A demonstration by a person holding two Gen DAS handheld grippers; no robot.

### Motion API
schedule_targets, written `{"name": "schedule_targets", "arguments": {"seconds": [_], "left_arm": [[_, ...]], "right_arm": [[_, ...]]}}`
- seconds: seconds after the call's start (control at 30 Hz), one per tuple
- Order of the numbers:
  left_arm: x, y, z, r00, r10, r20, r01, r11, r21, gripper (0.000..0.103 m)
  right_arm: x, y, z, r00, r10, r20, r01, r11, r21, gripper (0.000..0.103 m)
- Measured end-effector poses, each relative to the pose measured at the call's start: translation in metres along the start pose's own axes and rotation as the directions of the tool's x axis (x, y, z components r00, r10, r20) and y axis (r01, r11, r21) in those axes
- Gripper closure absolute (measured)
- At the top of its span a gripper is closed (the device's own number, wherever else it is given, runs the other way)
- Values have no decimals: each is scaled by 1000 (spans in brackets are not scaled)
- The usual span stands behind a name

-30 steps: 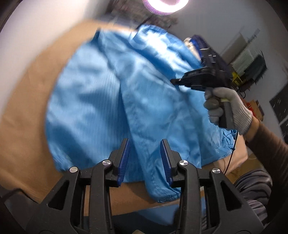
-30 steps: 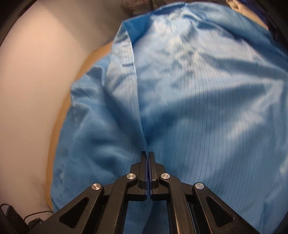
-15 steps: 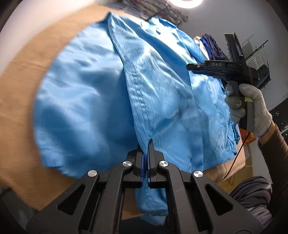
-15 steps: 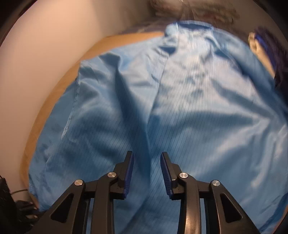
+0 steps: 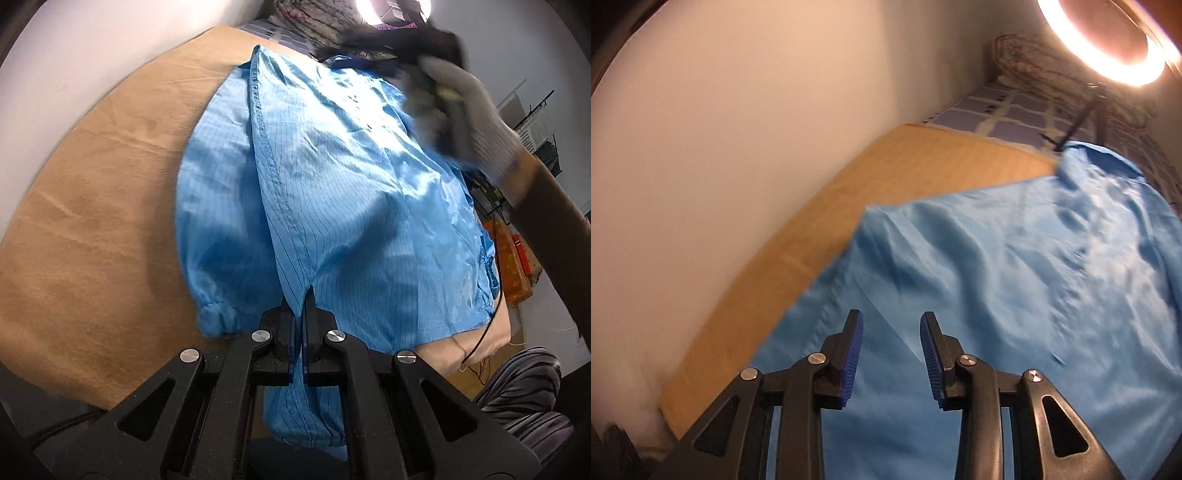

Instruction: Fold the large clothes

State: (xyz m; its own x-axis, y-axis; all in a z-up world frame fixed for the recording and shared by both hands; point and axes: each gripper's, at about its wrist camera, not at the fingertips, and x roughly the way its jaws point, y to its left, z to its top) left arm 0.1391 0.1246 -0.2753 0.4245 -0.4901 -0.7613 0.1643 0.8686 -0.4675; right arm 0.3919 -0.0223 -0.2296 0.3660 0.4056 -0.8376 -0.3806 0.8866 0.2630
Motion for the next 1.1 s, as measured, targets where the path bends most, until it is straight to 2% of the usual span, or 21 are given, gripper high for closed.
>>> {"name": "schedule_targets", "arguments": {"seconds": [0.1, 0.2, 0.27, 0.3, 0.33, 0.37, 0.4, 0.47, 0.6, 0.7, 0.77, 0.8, 0.83, 0.87, 0.93, 1.0, 1.1], "left_arm": [[1, 5, 0, 1000, -6, 0, 6, 1000, 0, 103], [4, 7, 0, 1000, -15, -5, 15, 1000, -3, 103], [6, 5, 0, 1000, -16, -5, 16, 1000, 7, 103], [6, 5, 1, 1000, -13, -4, 13, 1000, 10, 103], [6, 5, 1, 1000, -13, 0, 13, 1000, 15, 103], [5, 4, 1, 1000, -12, 3, 12, 1000, 20, 103], [3, 5, 1, 1000, -9, 7, 9, 1000, 24, 103], [-3, 7, 3, 1000, 8, 25, -8, 1000, 29, 103], [-10, 16, 5, 997, 47, 59, -47, 999, 5, 103], [-7, 26, 3, 988, 137, 69, -138, 990, 8, 103], [-6, 33, 0, 989, 137, 61, -136, 991, -9, 103], [-8, 34, -2, 988, 136, 69, -135, 991, -18, 101], [-12, 34, -3, 986, 142, 82, -140, 990, -31, 88], [-15, 34, -4, 986, 142, 91, -139, 989, -39, 63], [-20, 35, -2, 983, 130, 128, -123, 991, -61, 48], [-18, 38, 5, 986, 108, 123, -98, 992, -85, 48], [-3, 48, 17, 996, 41, 85, -30, 992, -125, 48]], "right_arm": [[37, 17, 26, 999, -32, -24, 32, 999, -16, 69], [75, 30, 50, 996, -68, -51, 66, 997, -36, 51], [93, 35, 59, 993, -95, -65, 92, 995, -42, 50], [103, 37, 63, 989, -125, -75, 121, 991, -49, 54], [111, 37, 66, 983, -161, -86, 156, 986, -55, 62], [117, 37, 68, 978, -184, -98, 179, 982, -62, 85], [123, 36, 69, 975, -193, -111, 186, 980, -67, 99], [125, 36, 71, 975, -196, -106, 189, 979, -70, 103], [118, 31, 81, 987, -143, -68, 142, 990, -21, 103], [119, 30, 90, 994, -102, -34, 103, 994, 30, 103], [125, 29, 95, 999, -40, -13, 41, 998, 57, 92], [125, 29, 95, 1000, 16, -5, -15, 997, 75, 77], [123, 28, 94, 998, 67, 0, -67, 994, 84, 66], [114, 29, 92, 995, 101, 23, -102, 992, 77, 64], [92, 28, 87, 995, 72, 71, -73, 997, 19, 64], [68, 14, 79, 992, 38, 117, -40, 999, 10, 66], [43, -24, 62, 987, -82, 140, 75, 996, 55, 67]]}}
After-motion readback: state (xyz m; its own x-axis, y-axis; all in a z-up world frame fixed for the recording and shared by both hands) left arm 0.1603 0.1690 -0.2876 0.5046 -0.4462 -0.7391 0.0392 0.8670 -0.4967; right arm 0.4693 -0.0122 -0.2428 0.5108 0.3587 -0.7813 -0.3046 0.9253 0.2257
